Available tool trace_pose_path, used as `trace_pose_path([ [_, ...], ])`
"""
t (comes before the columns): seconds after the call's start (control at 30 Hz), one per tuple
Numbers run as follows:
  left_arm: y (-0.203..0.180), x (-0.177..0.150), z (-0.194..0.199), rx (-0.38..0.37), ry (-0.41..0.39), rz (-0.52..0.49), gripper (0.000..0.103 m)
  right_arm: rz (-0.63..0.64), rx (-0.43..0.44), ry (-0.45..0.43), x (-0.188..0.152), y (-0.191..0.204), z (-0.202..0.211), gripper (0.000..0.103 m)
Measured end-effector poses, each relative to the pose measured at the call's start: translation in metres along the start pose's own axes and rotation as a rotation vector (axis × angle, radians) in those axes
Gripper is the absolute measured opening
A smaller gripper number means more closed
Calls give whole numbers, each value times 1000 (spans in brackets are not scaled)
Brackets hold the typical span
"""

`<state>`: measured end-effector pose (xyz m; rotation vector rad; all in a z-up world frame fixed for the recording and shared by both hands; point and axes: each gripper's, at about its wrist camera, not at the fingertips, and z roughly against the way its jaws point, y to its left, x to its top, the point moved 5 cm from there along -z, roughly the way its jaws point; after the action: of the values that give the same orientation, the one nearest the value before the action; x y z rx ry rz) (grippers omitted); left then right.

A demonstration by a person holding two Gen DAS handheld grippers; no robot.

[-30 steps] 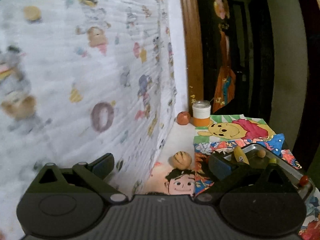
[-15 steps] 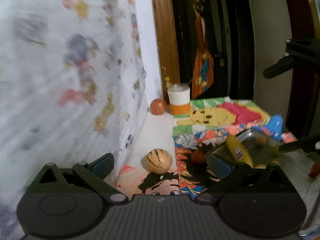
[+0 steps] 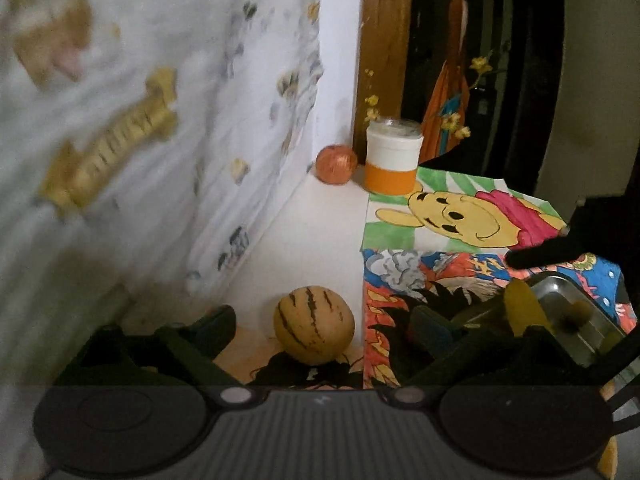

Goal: Organize fruits
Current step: 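Grasp the tan striped melon with the left tool while the right tool grasps a red tomato, then carry the melon and the tomato over the metal tray with both tools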

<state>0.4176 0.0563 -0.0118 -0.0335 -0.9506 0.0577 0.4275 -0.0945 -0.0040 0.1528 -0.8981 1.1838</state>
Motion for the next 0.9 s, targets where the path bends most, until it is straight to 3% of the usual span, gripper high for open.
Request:
trace_pose_path([
  [0.3, 5, -2, -29, -17, 46, 28, 83, -70, 57, 55, -6, -6, -37, 51],
  [0.7, 14, -5, -45, -55, 95, 98, 61, -129, 108, 82, -4, -8, -59, 38],
  [0.9, 16, -6, -48, -55, 98, 100, 59, -153, 115, 73, -3, -9, -62, 33],
])
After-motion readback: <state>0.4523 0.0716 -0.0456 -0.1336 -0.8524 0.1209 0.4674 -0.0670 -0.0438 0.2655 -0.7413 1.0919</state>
